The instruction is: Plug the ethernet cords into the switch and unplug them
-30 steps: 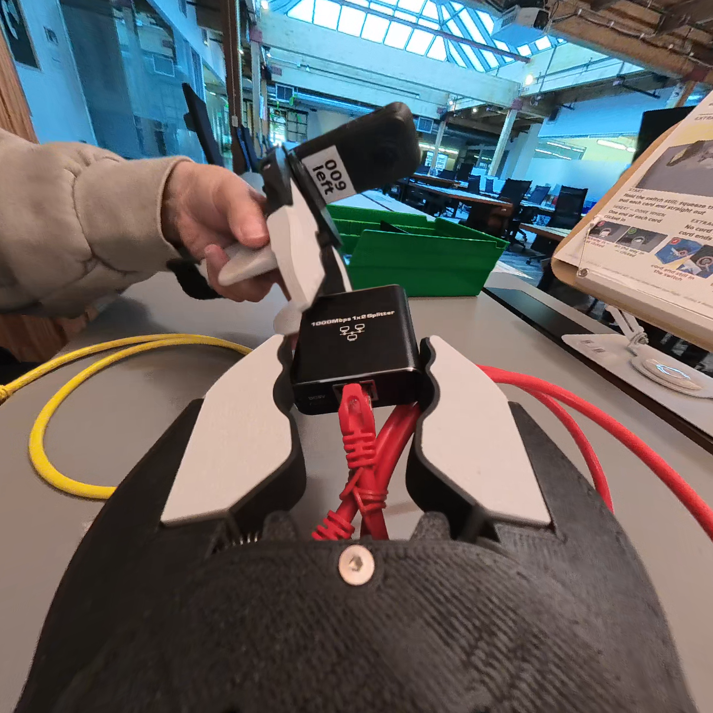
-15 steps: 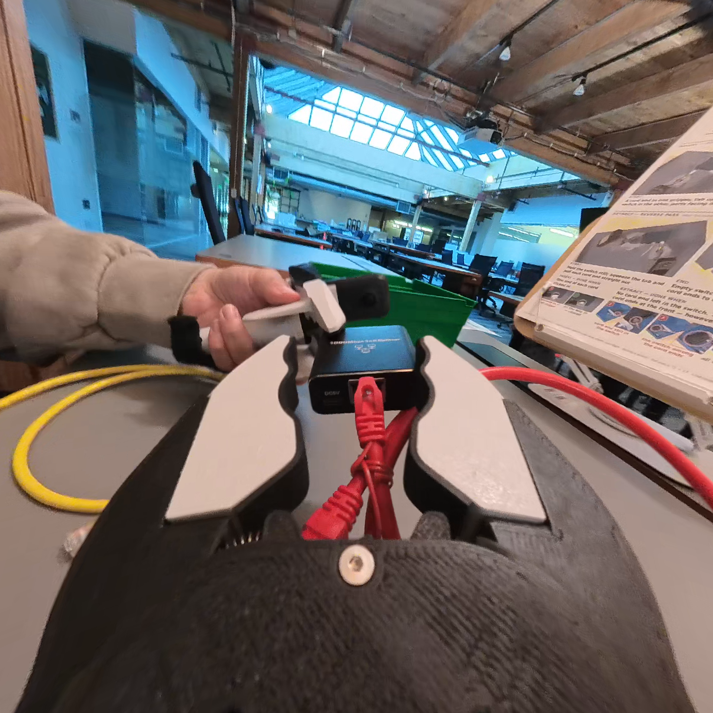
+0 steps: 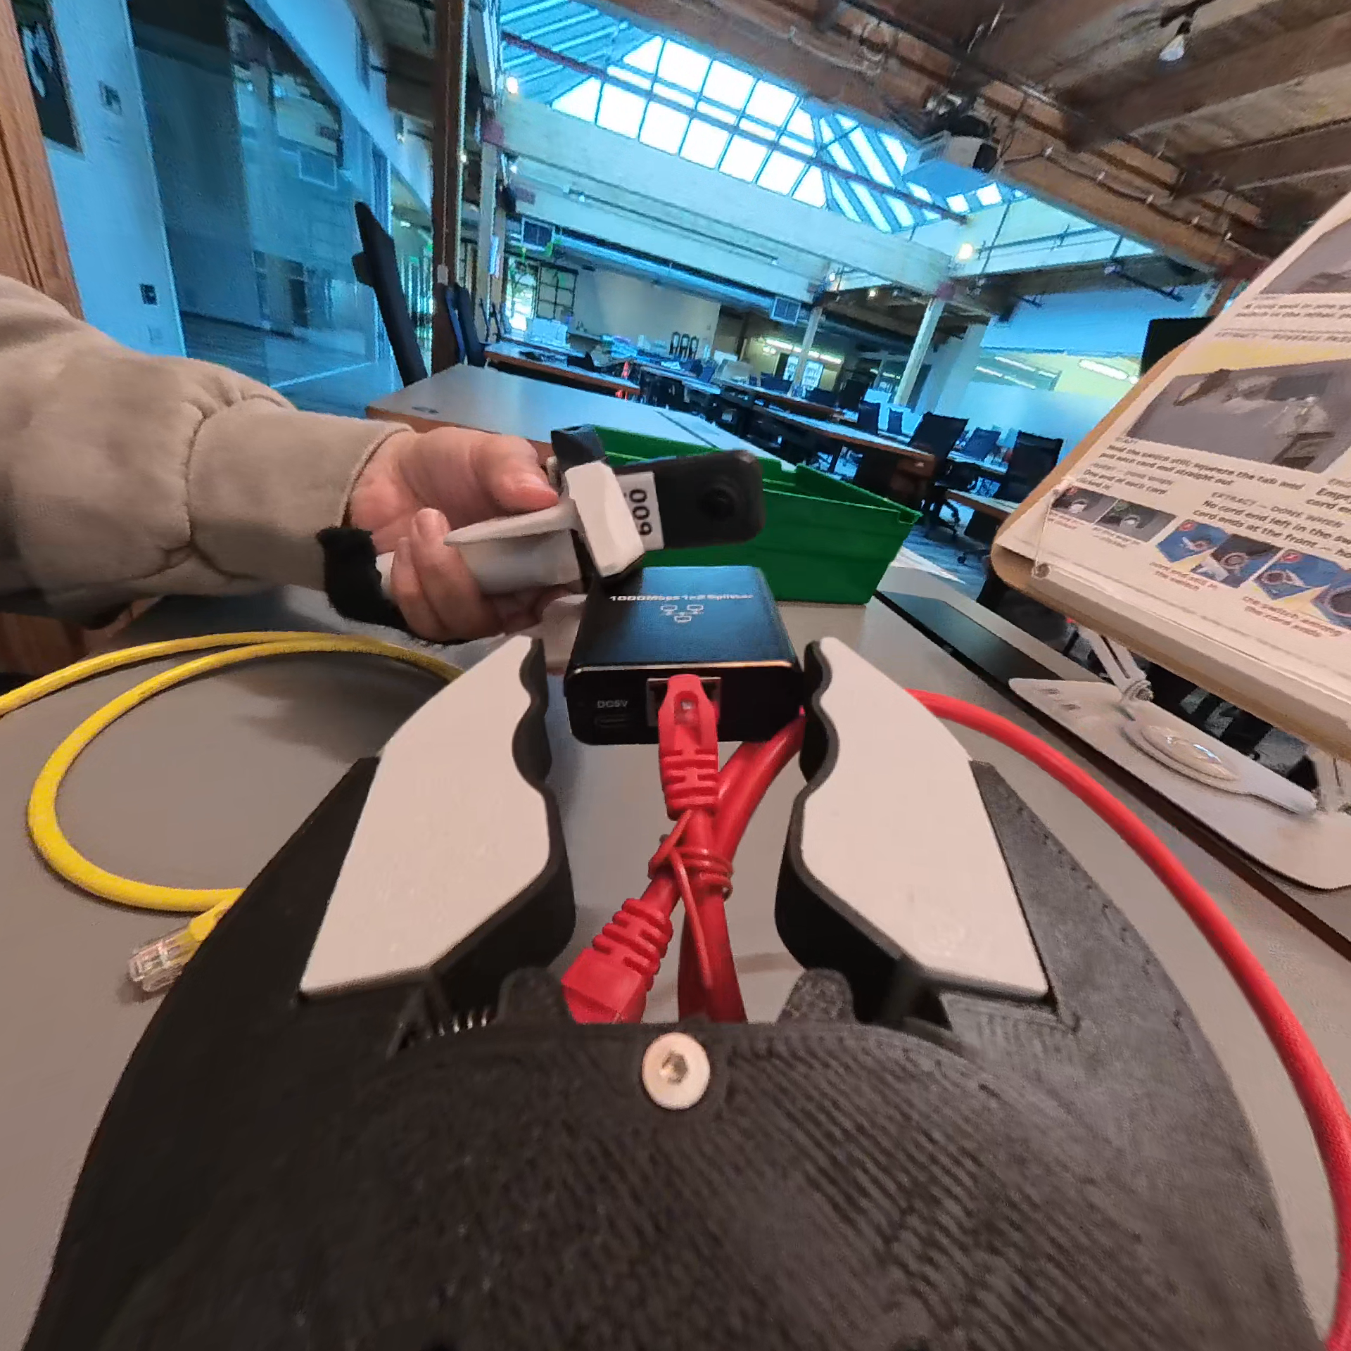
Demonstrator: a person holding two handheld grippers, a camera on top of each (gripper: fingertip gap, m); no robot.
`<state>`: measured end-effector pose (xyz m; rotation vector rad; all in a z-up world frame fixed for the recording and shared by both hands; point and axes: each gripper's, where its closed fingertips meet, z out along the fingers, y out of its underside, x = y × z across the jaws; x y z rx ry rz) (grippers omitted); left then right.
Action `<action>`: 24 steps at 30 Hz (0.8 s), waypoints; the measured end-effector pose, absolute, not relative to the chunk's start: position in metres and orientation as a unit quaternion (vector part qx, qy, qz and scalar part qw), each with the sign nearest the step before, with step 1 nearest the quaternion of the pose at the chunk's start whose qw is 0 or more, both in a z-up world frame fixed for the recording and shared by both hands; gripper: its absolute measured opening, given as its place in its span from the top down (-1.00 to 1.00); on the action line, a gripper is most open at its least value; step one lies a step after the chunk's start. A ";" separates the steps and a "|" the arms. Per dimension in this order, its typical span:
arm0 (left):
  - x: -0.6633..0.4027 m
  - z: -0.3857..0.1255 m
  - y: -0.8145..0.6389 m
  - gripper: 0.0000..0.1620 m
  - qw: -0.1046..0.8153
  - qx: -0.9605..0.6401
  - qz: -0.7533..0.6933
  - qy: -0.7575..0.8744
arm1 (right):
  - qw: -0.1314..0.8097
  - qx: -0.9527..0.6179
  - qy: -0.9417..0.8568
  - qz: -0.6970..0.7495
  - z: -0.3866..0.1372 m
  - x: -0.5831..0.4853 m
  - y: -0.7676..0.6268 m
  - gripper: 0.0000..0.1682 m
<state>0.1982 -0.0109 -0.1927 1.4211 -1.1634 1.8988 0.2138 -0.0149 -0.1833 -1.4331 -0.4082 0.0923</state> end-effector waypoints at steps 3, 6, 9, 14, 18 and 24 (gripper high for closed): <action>0.196 -0.192 -0.011 0.70 0.245 0.522 0.689 -0.440 | 0.732 -0.654 -0.187 0.042 -0.184 0.213 -0.014 0.22; 0.197 -0.191 -0.012 0.70 0.244 0.522 0.691 -0.436 | 0.733 -0.654 -0.181 0.039 -0.183 0.215 -0.014 0.25; 0.198 -0.192 -0.010 0.71 0.231 0.520 0.693 -0.442 | 0.726 -0.664 -0.177 0.029 -0.186 0.217 -0.012 0.25; 0.200 -0.187 -0.007 0.68 0.125 0.495 0.685 -0.520 | 0.727 -0.668 -0.155 0.040 -0.185 0.221 -0.011 0.25; 0.184 -0.192 0.009 0.63 -0.048 0.444 0.605 -0.660 | 0.749 -0.648 -0.128 0.053 -0.177 0.234 -0.022 0.25; 0.127 -0.223 -0.031 0.59 -0.072 0.218 0.467 -0.854 | 0.748 -0.646 -0.132 0.075 -0.176 0.234 -0.024 0.25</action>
